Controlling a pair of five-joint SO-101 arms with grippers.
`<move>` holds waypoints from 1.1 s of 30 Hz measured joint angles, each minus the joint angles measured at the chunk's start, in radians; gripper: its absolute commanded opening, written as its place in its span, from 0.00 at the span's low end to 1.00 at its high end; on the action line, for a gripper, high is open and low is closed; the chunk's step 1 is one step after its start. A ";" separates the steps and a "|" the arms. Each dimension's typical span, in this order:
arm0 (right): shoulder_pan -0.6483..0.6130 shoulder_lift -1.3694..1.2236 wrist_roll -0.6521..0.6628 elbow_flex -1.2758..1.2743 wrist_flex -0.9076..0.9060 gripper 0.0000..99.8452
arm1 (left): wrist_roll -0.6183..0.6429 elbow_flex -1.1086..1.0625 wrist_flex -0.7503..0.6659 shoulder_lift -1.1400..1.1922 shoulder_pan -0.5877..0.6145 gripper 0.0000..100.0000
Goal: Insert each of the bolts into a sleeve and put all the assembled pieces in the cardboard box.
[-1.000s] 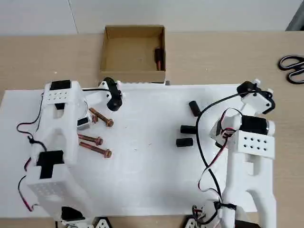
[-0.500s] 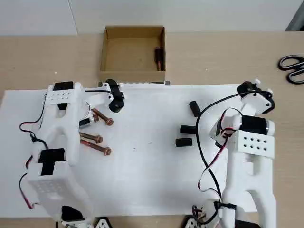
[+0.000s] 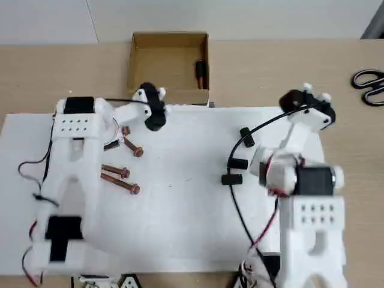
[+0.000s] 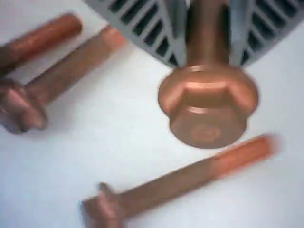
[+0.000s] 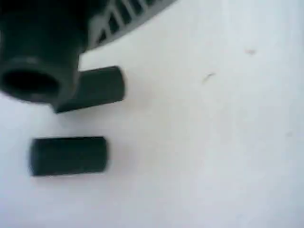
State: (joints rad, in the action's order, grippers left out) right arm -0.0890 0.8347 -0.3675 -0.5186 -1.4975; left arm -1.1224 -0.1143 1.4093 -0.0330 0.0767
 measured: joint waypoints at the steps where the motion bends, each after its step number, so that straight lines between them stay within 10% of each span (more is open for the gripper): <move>1: -0.021 0.041 0.011 0.000 -0.012 0.00 | 0.032 0.000 0.002 -0.043 -0.008 0.00; 15: -0.216 0.563 0.204 -0.092 -0.098 0.00 | 0.887 -0.040 -0.089 -0.511 -0.275 0.00; 33: -0.488 0.973 0.394 -0.535 0.183 0.00 | 1.511 -0.976 -0.763 -1.316 -0.493 0.00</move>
State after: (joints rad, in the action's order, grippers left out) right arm -0.5769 1.8075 0.0269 -1.0541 -1.3149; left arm 0.3890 -1.0902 0.6467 -1.3495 -0.4158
